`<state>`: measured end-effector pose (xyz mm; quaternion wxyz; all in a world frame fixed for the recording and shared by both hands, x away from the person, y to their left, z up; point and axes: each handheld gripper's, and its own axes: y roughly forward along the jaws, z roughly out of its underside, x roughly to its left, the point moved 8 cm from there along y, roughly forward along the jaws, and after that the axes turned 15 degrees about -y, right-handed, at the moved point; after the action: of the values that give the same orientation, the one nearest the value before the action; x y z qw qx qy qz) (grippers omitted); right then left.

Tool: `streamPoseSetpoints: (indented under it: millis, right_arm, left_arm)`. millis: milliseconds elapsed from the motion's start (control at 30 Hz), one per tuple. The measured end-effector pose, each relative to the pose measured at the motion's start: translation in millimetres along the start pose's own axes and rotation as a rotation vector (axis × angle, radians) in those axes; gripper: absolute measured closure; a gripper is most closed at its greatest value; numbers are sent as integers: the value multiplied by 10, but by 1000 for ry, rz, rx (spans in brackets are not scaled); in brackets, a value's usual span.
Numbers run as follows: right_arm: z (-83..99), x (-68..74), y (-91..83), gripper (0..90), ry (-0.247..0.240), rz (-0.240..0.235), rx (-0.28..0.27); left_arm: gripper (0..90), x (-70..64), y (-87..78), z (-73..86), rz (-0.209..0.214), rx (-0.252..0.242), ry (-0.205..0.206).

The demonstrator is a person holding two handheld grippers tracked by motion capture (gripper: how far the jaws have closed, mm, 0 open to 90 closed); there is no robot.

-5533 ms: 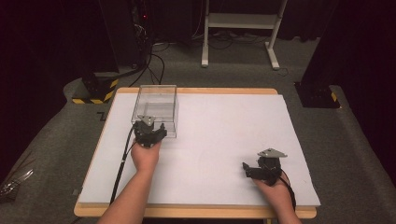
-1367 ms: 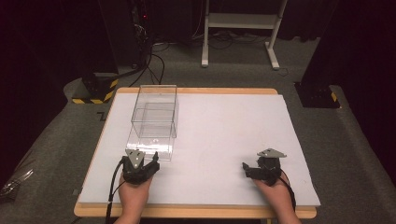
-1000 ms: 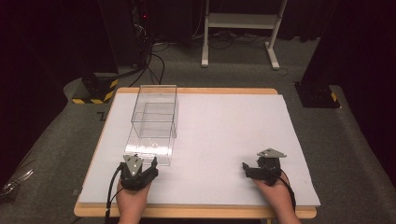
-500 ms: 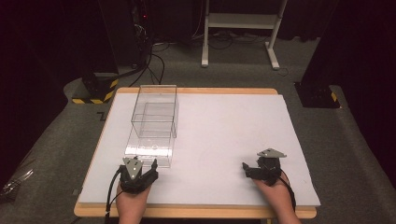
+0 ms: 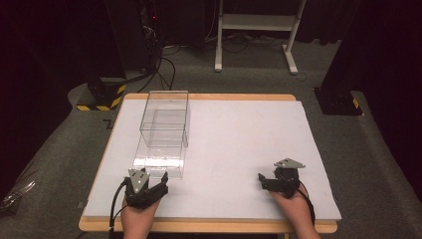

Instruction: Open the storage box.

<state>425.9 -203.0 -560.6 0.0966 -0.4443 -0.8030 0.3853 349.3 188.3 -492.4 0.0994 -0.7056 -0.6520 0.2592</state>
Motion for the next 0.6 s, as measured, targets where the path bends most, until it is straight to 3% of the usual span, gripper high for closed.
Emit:
streamPoseSetpoints:
  millis: [267,367,467,600]
  right_arm:
    - [0,0,1,140,0,1,0]
    - [0,0,1,140,0,1,0]
    - [0,-1,0,140,0,1,-1]
    - [0,-1,0,140,0,-1,0]
  left_arm:
    - [243,-37,-112,-92,52,-11,12]
    - [264,-11,-125,-189,48,-35,46]
    - [306,51,-121,-307,67,-47,30]
    - [323,230,-55,-470,55,-57,22]
